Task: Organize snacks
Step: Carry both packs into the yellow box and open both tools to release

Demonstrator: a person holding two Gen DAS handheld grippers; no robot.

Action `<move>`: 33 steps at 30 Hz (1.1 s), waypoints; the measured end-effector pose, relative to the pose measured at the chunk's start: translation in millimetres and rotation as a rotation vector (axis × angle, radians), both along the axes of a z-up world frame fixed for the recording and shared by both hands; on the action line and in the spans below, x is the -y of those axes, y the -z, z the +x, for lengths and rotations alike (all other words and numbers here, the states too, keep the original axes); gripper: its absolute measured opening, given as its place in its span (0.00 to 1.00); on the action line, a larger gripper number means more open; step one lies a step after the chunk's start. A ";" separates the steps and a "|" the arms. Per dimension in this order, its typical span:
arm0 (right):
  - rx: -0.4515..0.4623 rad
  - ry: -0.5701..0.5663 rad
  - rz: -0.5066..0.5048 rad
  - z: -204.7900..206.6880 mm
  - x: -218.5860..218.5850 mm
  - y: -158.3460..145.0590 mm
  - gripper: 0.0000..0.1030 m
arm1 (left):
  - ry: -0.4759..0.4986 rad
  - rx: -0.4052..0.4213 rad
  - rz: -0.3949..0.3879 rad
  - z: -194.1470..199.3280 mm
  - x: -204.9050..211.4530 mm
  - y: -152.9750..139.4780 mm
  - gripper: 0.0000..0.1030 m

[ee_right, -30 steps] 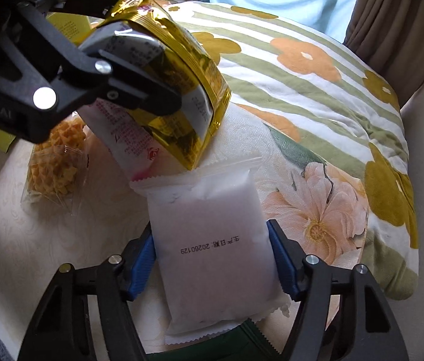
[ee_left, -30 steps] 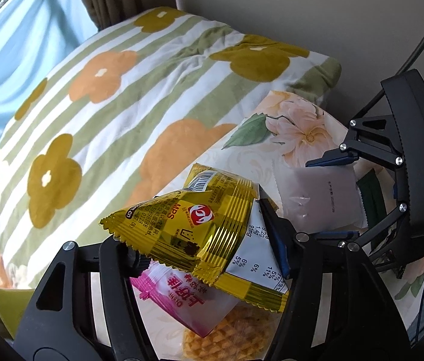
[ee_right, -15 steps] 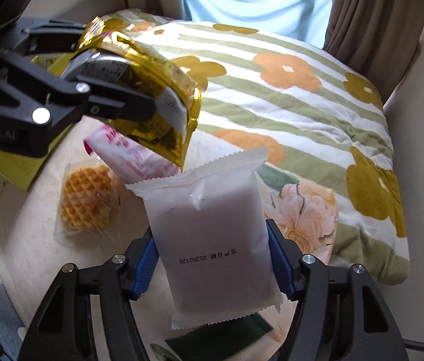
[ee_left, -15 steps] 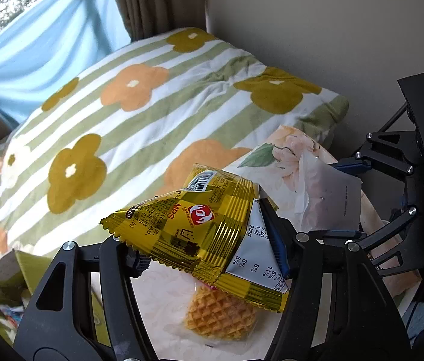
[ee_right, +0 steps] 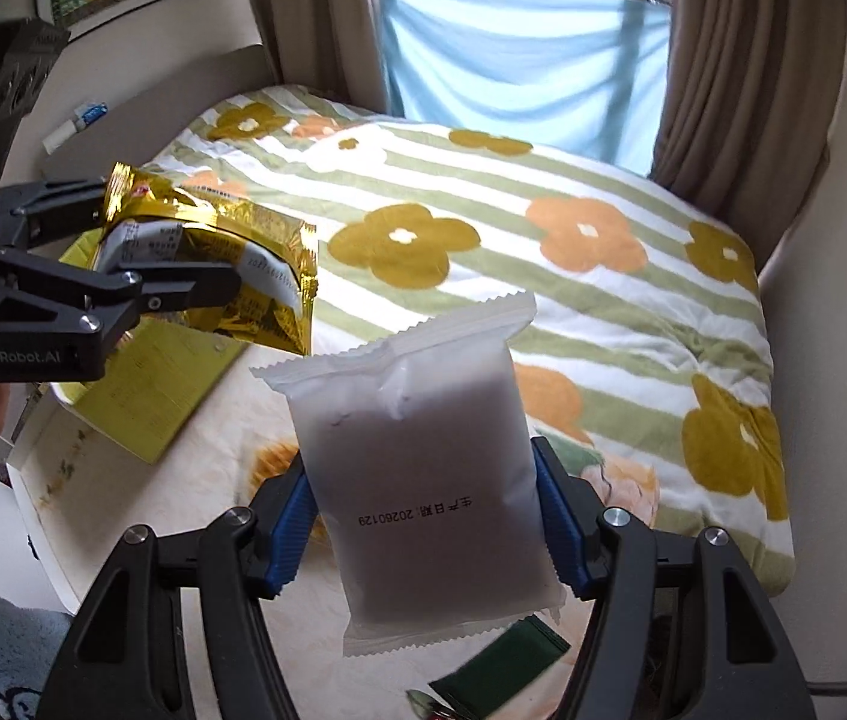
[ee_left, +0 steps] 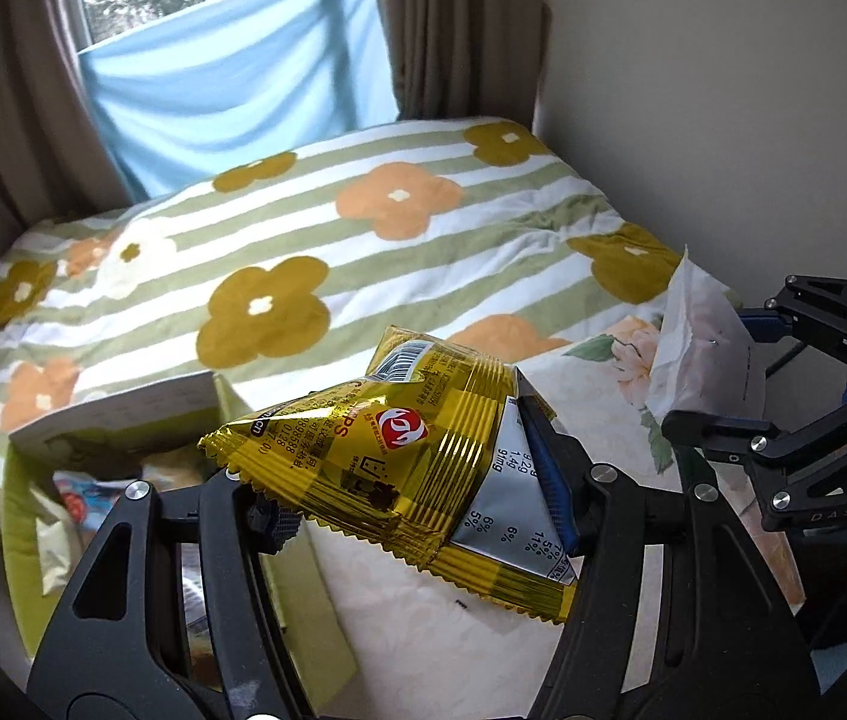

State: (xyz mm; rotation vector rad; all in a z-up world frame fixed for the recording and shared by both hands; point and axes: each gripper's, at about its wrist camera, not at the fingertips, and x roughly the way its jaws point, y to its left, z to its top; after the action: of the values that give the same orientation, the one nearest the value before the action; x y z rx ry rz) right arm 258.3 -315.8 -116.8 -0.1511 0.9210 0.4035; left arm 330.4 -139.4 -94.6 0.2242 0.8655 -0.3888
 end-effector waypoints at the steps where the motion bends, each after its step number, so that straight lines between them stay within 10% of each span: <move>1: 0.009 -0.008 0.003 0.6 -7.2 -6.0 0.60 | -0.020 0.006 -0.008 -1.1 -13.2 -4.9 0.57; 20: 0.009 -0.063 0.098 47.3 -221.3 -42.6 0.60 | -0.250 0.001 -0.050 5.6 -263.4 -15.0 0.57; 33: -0.113 0.005 0.111 74.2 -286.1 -4.1 0.60 | -0.170 -0.132 -0.031 17.1 -294.7 52.4 0.57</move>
State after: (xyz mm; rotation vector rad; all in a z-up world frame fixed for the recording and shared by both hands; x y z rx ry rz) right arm 332.4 -29.7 -112.7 -0.0249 1.0079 0.4608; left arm 347.5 155.3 -147.1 0.0959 0.9997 -0.2595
